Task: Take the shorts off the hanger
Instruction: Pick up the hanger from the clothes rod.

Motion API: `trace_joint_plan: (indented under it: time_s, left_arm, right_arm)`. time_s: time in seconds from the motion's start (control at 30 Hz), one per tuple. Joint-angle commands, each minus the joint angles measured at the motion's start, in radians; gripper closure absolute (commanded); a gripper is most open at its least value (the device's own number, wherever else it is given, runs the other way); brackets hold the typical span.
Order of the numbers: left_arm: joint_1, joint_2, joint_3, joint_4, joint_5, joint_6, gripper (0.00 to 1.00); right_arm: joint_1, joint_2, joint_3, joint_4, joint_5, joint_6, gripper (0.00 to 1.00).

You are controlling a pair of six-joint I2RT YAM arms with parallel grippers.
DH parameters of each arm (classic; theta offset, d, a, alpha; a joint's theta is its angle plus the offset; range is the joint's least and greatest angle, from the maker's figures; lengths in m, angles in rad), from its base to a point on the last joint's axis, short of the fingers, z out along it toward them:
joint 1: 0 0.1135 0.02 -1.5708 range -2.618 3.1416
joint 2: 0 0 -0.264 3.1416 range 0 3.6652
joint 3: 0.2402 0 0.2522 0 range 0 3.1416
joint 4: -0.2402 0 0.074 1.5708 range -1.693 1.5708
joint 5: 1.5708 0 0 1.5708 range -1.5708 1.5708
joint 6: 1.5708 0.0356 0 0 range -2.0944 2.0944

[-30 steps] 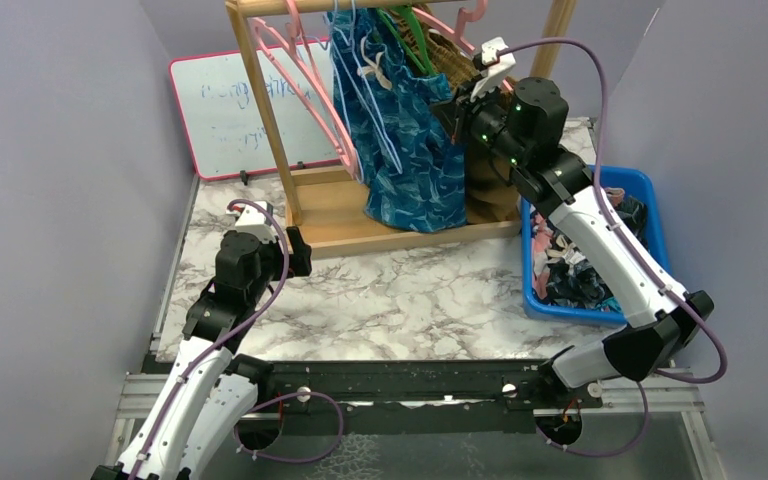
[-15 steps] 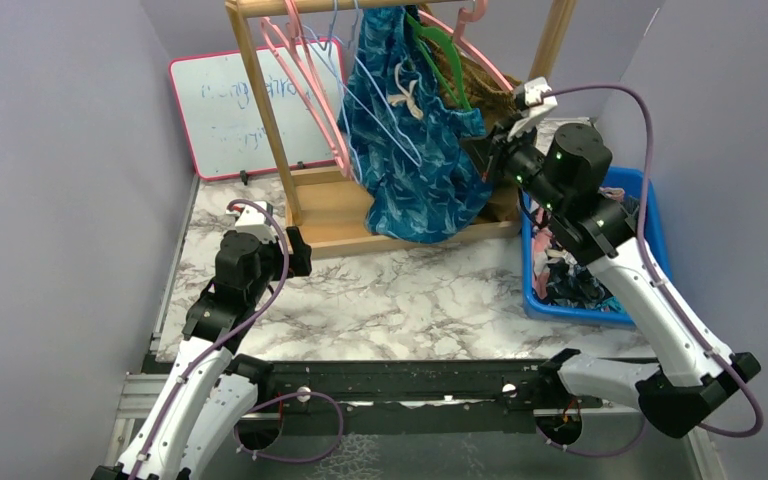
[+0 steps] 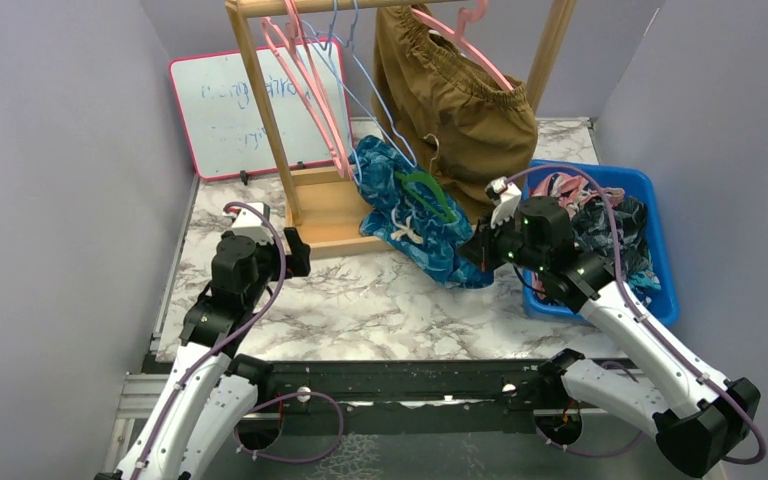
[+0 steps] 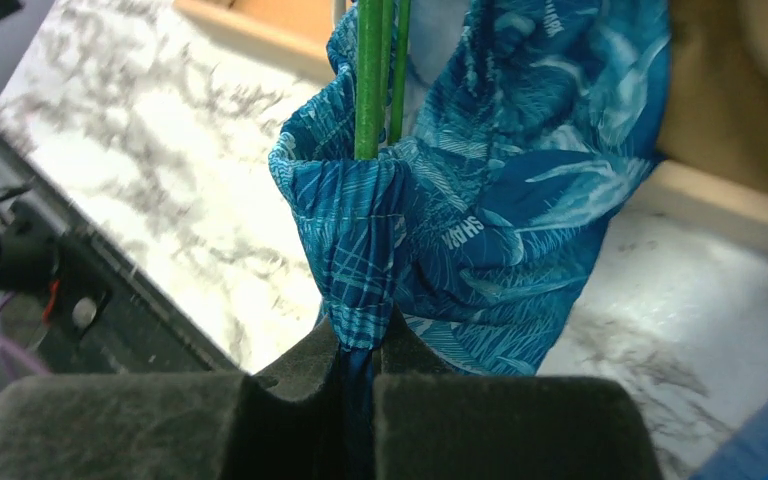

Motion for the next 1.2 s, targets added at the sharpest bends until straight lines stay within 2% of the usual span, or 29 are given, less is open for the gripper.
trace_joint_plan:
  time_s: [0.0,0.2,0.37,0.47,0.6,0.8,0.97,1.17]
  left_arm:
    - [0.004,-0.031,0.017,0.032,0.013,0.004,0.01]
    - [0.006,-0.069,0.030,0.037,0.006,0.003,0.01]
    - [0.006,-0.104,0.026,0.063,0.043,-0.001,0.01]
    - [0.006,-0.131,0.018,0.099,0.124,0.004,0.01]
    - [0.006,-0.167,-0.006,0.176,0.313,0.011,0.01]
    - [0.006,-0.154,-0.034,0.258,0.553,-0.003,0.01]
    - [0.006,-0.098,-0.050,0.278,0.651,-0.116,0.04]
    - [0.005,-0.054,-0.071,0.296,0.674,-0.183,0.16]
  right_arm:
    - [0.005,-0.063,-0.041,0.040,-0.218,0.016,0.99]
    - [0.005,-0.168,-0.172,0.049,-0.300,0.058,0.99]
    - [0.005,-0.224,-0.218,0.035,-0.445,0.064,0.99]
    - [0.005,-0.195,-0.222,0.064,-0.547,0.070,0.99]
    - [0.007,-0.098,-0.210,0.092,-0.675,0.072,0.99]
    - [0.070,-0.011,-0.191,0.172,-0.675,0.079,0.99]
    - [0.171,0.088,-0.153,0.243,-0.608,0.095,0.99]
    - [0.227,0.150,-0.153,0.329,-0.555,0.127,0.99]
